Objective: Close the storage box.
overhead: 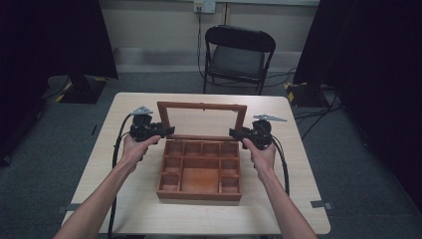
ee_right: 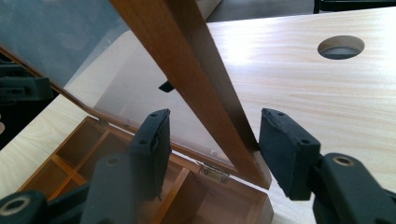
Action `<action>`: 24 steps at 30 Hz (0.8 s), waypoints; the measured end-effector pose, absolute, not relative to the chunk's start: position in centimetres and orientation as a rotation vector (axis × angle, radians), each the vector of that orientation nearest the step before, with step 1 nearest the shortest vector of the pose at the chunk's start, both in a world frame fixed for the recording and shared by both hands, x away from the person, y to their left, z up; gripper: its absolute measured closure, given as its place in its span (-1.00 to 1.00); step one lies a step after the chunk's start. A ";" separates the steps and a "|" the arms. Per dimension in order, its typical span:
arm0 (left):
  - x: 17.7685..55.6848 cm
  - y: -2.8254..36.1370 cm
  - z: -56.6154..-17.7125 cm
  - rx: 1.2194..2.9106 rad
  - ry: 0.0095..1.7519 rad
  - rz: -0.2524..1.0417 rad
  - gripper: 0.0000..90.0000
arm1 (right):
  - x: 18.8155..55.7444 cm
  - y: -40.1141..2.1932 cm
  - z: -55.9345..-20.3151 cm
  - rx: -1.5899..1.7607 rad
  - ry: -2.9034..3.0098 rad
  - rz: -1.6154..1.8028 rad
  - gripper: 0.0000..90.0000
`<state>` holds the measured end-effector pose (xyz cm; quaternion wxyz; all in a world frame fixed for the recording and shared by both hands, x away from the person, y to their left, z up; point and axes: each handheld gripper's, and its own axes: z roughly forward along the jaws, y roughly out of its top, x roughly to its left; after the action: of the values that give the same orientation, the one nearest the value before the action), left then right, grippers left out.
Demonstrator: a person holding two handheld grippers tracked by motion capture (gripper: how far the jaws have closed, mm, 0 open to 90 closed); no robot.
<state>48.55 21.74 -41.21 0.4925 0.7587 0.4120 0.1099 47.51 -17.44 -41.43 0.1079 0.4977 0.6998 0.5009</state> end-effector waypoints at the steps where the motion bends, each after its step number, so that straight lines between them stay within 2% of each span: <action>1: 48.5 21.8 -41.2 1.844 0.997 0.266 0.13 | 47.4 -17.4 -41.4 1.471 2.058 1.464 -0.03; 24: 46.5 22.0 -41.3 1.824 0.984 0.247 -0.04 | 45.6 -17.4 -40.7 1.479 2.104 1.422 -0.10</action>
<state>46.47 21.98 -41.27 0.5030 0.7554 0.4074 0.1021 45.65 -17.37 -40.72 0.1012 0.5008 0.7122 0.4814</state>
